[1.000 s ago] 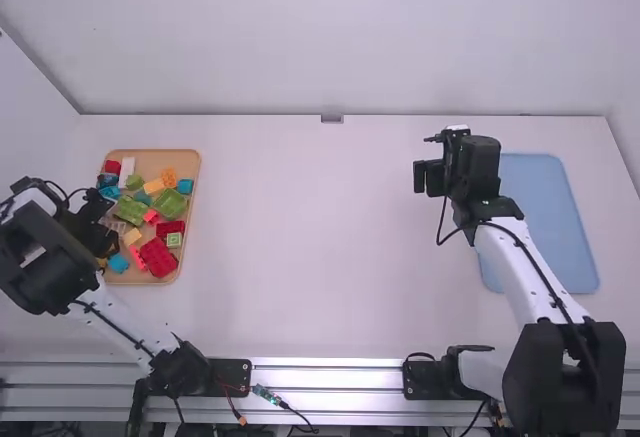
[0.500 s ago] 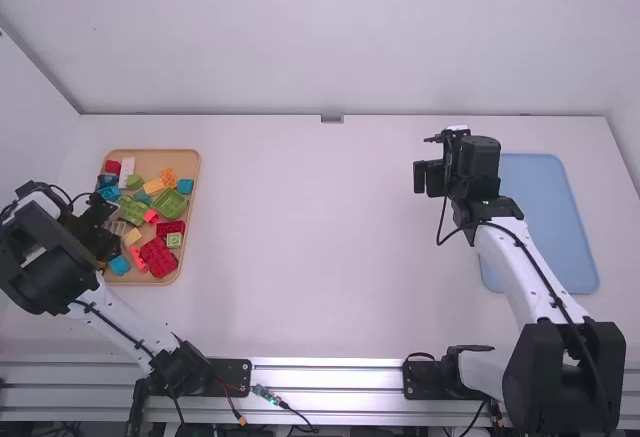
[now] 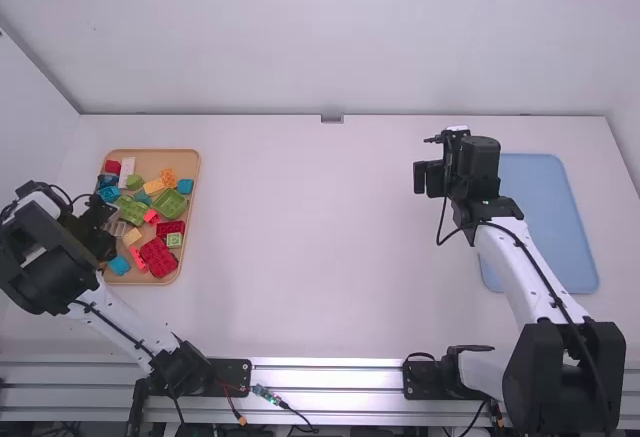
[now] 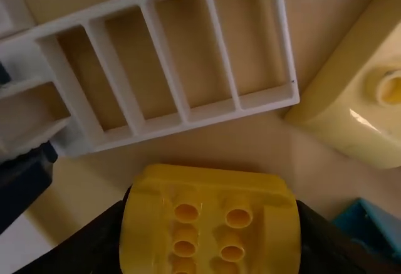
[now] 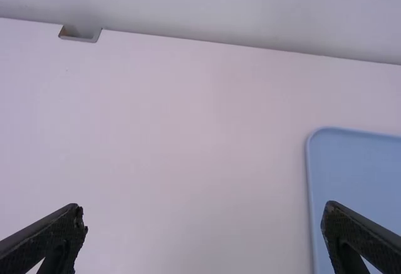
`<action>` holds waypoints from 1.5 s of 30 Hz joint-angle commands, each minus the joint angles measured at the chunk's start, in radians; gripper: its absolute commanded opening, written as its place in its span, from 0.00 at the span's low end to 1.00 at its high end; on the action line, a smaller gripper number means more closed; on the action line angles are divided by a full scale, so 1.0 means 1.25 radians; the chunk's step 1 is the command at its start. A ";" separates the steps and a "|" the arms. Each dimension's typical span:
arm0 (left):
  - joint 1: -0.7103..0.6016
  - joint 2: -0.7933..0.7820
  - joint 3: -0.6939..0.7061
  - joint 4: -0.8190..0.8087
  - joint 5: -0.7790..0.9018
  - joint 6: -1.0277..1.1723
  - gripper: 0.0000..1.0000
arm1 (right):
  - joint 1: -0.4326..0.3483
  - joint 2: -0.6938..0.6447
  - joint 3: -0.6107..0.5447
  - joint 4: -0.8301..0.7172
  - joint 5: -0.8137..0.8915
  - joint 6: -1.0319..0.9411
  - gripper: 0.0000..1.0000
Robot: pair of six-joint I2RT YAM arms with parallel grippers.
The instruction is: Assemble lego blocks to make yellow taxi
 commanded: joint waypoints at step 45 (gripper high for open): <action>-0.556 0.016 0.564 -0.439 0.015 -0.383 0.19 | 0.002 0.001 0.021 0.024 0.000 -0.002 0.99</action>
